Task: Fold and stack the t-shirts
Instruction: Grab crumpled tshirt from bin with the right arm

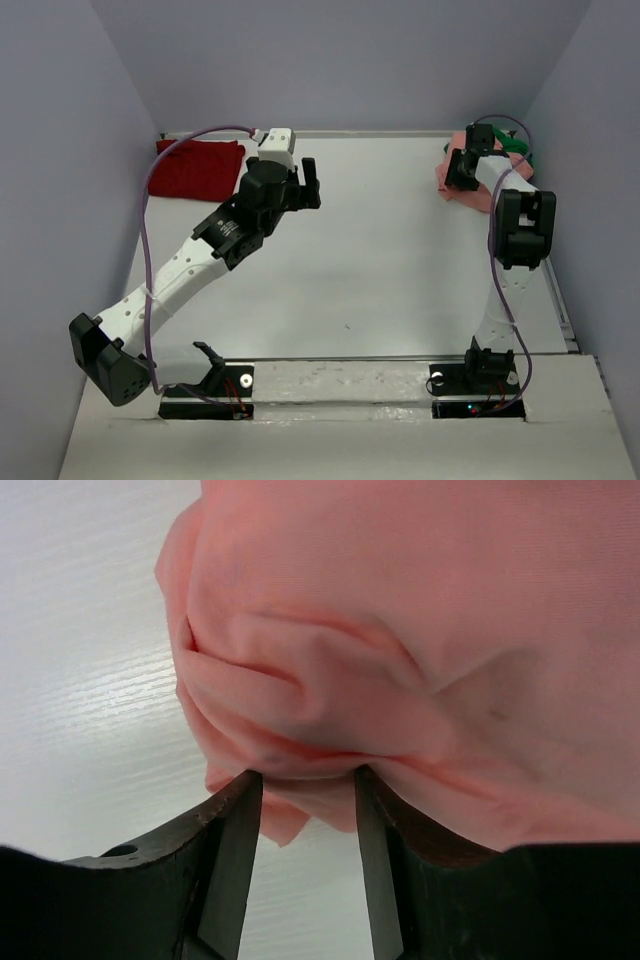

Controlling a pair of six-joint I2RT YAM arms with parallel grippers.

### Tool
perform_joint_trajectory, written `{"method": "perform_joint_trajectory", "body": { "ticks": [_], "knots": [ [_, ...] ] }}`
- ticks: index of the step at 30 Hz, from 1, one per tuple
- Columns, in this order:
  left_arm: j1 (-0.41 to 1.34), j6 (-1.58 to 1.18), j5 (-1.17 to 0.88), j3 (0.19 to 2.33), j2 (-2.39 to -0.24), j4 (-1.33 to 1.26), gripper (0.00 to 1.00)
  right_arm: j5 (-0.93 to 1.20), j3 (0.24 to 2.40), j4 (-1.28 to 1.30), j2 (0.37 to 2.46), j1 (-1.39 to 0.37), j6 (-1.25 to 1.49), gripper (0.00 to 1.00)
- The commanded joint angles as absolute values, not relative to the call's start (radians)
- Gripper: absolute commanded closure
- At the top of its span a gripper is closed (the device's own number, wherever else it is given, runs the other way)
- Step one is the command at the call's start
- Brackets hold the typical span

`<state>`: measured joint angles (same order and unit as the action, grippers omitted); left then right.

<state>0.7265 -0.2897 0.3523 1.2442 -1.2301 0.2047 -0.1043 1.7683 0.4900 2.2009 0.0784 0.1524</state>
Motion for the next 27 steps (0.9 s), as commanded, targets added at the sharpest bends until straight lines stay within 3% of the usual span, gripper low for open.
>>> {"method": "perform_joint_trajectory", "body": {
  "ticks": [1, 13, 19, 22, 27],
  "knots": [
    [0.726, -0.275, 0.348, 1.259, -1.233, 0.155, 0.12, -0.058, 1.818, 0.5, 2.224, 0.075, 0.152, 0.54],
    [0.726, -0.281, 0.35, 1.243, -1.239, 0.149, 0.12, -0.049, 1.827, 0.499, 2.204, 0.075, 0.153, 0.82],
    [0.726, -0.293, 0.328, 1.22, -1.252, 0.141, 0.12, -0.092, 1.819, 0.503, 2.178, 0.075, 0.149, 0.87],
    [0.726, -0.307, 0.336, 1.198, -1.25, 0.133, 0.12, -0.115, 1.825, 0.503, 2.161, 0.075, 0.147, 0.99],
    [0.726, -0.327, 0.318, 1.163, -1.253, 0.115, 0.12, -0.195, 1.899, 0.525, 2.122, 0.075, 0.12, 1.0]
  ]
}}
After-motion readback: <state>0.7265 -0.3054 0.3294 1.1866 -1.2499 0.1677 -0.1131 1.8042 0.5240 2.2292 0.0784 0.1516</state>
